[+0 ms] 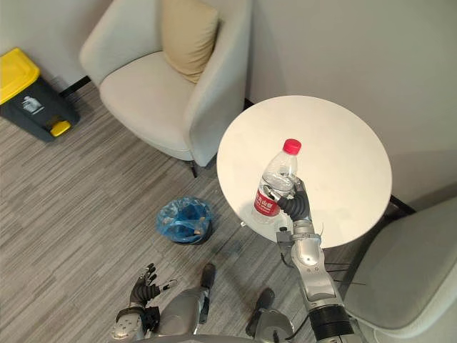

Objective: Gather rubbish on tea table into small bin, then transfer packed bag to large trash can.

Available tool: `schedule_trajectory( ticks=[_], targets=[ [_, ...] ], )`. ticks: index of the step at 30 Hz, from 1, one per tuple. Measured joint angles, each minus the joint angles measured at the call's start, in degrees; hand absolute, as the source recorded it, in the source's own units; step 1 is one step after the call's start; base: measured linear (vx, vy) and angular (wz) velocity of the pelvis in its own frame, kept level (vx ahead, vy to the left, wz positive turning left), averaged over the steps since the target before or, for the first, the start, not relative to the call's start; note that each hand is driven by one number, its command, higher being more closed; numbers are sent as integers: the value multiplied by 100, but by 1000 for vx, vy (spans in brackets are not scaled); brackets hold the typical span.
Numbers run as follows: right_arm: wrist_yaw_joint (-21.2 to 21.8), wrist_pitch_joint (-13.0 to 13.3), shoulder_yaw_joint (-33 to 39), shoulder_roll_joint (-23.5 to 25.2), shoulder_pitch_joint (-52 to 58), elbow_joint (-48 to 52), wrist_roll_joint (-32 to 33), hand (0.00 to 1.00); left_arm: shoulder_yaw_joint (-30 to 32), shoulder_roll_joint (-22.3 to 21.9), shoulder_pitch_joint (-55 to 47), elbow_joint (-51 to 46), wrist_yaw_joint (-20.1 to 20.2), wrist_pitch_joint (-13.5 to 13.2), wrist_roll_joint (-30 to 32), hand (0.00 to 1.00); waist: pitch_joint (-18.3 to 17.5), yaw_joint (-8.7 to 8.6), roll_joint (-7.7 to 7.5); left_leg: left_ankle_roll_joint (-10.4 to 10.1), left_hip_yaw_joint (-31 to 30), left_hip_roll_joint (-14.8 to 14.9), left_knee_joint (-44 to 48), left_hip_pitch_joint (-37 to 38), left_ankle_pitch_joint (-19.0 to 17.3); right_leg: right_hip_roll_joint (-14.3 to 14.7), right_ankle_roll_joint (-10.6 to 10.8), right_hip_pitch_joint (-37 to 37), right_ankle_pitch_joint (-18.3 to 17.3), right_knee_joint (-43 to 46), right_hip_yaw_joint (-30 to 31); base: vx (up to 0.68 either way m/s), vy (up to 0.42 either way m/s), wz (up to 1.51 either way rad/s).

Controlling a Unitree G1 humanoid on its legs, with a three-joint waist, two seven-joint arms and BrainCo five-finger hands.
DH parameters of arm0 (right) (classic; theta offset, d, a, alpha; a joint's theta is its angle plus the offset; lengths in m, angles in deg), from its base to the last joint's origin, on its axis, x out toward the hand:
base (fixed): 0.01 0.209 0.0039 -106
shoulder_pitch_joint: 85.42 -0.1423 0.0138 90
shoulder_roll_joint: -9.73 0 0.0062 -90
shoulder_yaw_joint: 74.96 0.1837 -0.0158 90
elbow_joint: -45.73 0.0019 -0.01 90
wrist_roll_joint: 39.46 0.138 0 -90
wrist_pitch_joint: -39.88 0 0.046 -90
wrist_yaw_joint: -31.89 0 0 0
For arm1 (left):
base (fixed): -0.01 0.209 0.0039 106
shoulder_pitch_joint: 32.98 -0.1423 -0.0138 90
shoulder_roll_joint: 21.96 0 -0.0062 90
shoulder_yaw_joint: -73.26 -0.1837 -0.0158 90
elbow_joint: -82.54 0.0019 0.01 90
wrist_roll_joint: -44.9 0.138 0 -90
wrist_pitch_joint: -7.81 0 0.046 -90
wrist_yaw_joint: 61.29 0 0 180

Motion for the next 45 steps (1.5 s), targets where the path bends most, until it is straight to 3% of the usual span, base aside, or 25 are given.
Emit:
schedule_trajectory(
  ticks=[2, 4, 6, 7, 8, 10, 12, 13, 14, 17, 19, 21, 25, 27, 32, 35, 38, 45],
  targets=[
    [13, -5, -108, 29, 11, -2, -36, 100, -197, 12, -3, 83, 1, -22, 2, 0, -47, 7, -52, -93, -150, -261, 213, -6, -69, -358, 270, 88, -236, 388, -152, 125, 131, 60],
    [64, -27, -192, 115, 16, -22, -64, 100, -343, 71, -18, 106, 4, -14, 24, 0, -59, 1, -101, -19, -291, -443, 677, -112, -429, -754, 316, 28, -443, 1116, -125, 173, 179, 51],
    [159, -52, -303, 172, 6, -115, -165, 100, -441, 170, -18, 109, 4, -11, 115, 0, -59, 3, -100, 40, -449, -491, 1152, -131, -711, -1063, -210, -429, -457, 2419, 567, 183, 177, 44],
    [174, -54, -420, 198, -4, -200, -214, 100, -452, 230, -15, 95, 6, -4, 166, 0, -63, -19, -102, 80, -612, -490, 1304, -114, -825, -944, -346, -762, -689, 2938, 1303, 185, 69, 66],
    [225, -57, -528, 238, -36, -271, -218, 100, -448, 284, -1, 79, 4, -9, 173, 0, -78, -72, -129, 89, -773, -488, 1312, -109, -838, -626, -299, -1029, -927, 3008, 1865, 186, 26, 77],
    [288, -56, -726, 224, -142, -277, -217, 100, -444, 347, -18, 84, 3, -9, 170, 0, -68, -155, -113, 67, -992, -488, 1244, -95, -824, -145, -338, -1424, -1094, 2674, 2442, 163, -30, 70],
    [363, -54, -834, 208, -240, -288, -228, 100, -464, 396, -19, 103, 3, -11, 171, 0, -67, -152, -115, -35, -1108, -518, 1301, -98, -813, 209, -286, -1652, -1005, 1968, 2750, 145, -82, 64],
    [372, -43, -886, 175, -261, -294, -248, 100, -518, 459, 3, 133, 3, -47, 176, 0, -60, -148, -142, -111, -1269, -626, 1476, -170, -857, 266, -296, -1717, -584, 1495, 2751, 132, -112, 85],
    [381, -21, -906, 141, -279, -330, -260, 100, -546, 454, 23, 195, 8, -78, 177, 0, -44, -201, -102, -164, -1355, -664, 1608, -247, -891, 270, -241, -1742, -358, 1562, 2761, 126, -140, 97],
    [379, -17, -1273, -228, -946, -890, -476, 100, -562, 260, 211, 348, 3, -103, 174, 0, 197, -144, 264, -342, -1752, -534, 1835, -755, -863, 361, -319, -1920, -305, 1581, 2354, 55, -127, 54],
    [371, -43, -1386, -285, -1438, -1351, -632, 100, -547, 247, 453, 396, -14, -109, 163, 0, 488, -123, 309, -516, -1877, -523, 1679, -940, -747, 359, -375, -2092, -270, 1616, 2191, -72, -105, 45],
    [359, -91, -1564, -294, -1824, -1742, -724, 100, -545, 241, 681, 511, -41, -131, 142, 0, 698, -51, 310, -624, -1927, -532, 1674, -1104, -657, 319, -399, -2257, -278, 1748, 2113, -143, -100, 30],
    [187, -149, -1853, -204, -2425, -2140, -945, 100, -257, 79, 1169, 785, -280, -214, -91, 0, 770, 166, 293, -570, -2074, -684, 2075, -1989, -606, 78, -516, -3177, -543, 2544, 2020, -157, -46, 31],
    [104, -154, -1861, -155, -2584, -2142, -956, 100, -106, -26, 1326, 810, -344, -232, -213, 0, 816, 187, 301, -579, -2111, -739, 2323, -2350, -631, -40, -533, -3496, -668, 2894, 1970, -196, -41, 39],
    [-301, -283, -1776, -3, -3665, -2135, -1154, 100, 385, -305, 1889, 717, -497, -343, -634, 0, 1097, 200, 254, -490, -1942, -576, 3473, -3994, -731, -320, -577, -4954, -1055, 4114, 1886, -207, -58, 29],
    [-626, -410, -1486, -50, -4258, -2131, -1188, 100, 517, -337, 2377, 596, -528, -456, -787, 0, 1280, 332, 181, -487, -1934, -573, 3904, -4844, -730, -409, -615, -5806, -1085, 4602, 1955, -170, -39, 3],
    [-1038, -540, -1244, -273, -4937, -2124, -1372, 100, 603, -328, 2731, 218, -632, -605, -917, 0, 1450, 339, 171, -484, -1861, -567, 4343, -5788, -728, -532, -649, -6759, -1127, 5110, 2067, -165, -27, 9],
    [-1535, -756, -983, -1029, -5612, -2128, -1226, 100, 569, -47, 2862, 82, -695, -589, -960, 0, 1560, 342, 126, -479, -1829, -586, 4962, -6947, -716, -611, -566, -7913, -1200, 5746, 2287, -57, 39, 0]
  ],
)
